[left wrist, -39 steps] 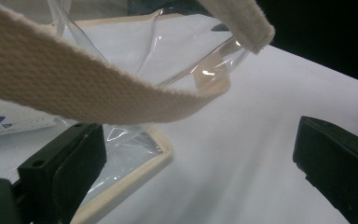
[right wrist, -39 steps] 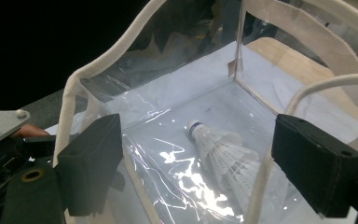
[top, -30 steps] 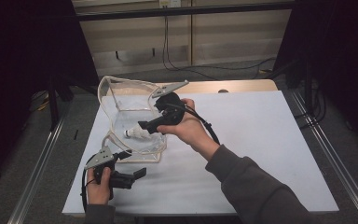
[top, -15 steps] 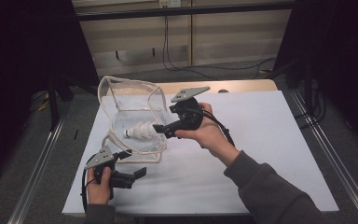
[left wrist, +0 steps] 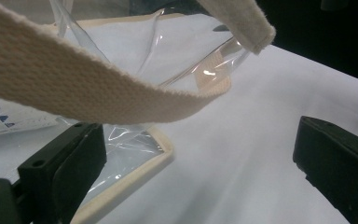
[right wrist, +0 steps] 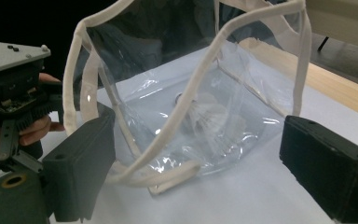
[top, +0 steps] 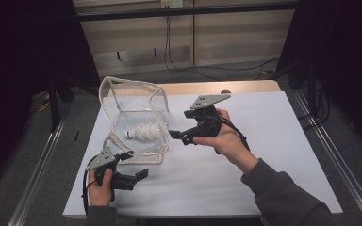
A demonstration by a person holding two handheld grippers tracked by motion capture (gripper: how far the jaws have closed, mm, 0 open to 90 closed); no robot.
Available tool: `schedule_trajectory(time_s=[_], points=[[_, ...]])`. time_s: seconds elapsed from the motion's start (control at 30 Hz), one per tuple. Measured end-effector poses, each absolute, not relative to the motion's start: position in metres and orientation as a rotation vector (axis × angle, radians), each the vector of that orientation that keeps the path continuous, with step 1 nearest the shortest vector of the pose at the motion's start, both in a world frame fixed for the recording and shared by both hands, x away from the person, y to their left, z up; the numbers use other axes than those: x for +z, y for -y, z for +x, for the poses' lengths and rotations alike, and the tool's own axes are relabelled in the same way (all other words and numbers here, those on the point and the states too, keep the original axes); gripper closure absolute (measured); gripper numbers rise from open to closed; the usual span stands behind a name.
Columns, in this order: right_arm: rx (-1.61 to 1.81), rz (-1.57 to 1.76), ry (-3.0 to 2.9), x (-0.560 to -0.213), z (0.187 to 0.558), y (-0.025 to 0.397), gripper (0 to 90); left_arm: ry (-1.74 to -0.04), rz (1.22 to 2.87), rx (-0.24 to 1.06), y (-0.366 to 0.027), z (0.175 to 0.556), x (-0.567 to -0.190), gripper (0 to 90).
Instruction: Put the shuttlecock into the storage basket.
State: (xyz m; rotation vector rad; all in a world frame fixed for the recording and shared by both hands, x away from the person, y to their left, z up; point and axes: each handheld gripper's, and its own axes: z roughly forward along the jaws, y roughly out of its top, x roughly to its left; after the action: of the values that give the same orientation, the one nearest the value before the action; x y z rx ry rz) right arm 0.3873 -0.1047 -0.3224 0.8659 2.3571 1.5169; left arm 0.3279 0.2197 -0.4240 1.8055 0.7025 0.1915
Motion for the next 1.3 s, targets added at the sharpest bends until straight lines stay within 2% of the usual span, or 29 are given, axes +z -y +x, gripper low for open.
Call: schedule_trajectory(time_s=[1.3], points=[[1.529,0.977,-2.268,-0.37,0.365,0.189,8.0,-0.704,1.811,0.195,-0.219,0.328,-0.424,2.7]])
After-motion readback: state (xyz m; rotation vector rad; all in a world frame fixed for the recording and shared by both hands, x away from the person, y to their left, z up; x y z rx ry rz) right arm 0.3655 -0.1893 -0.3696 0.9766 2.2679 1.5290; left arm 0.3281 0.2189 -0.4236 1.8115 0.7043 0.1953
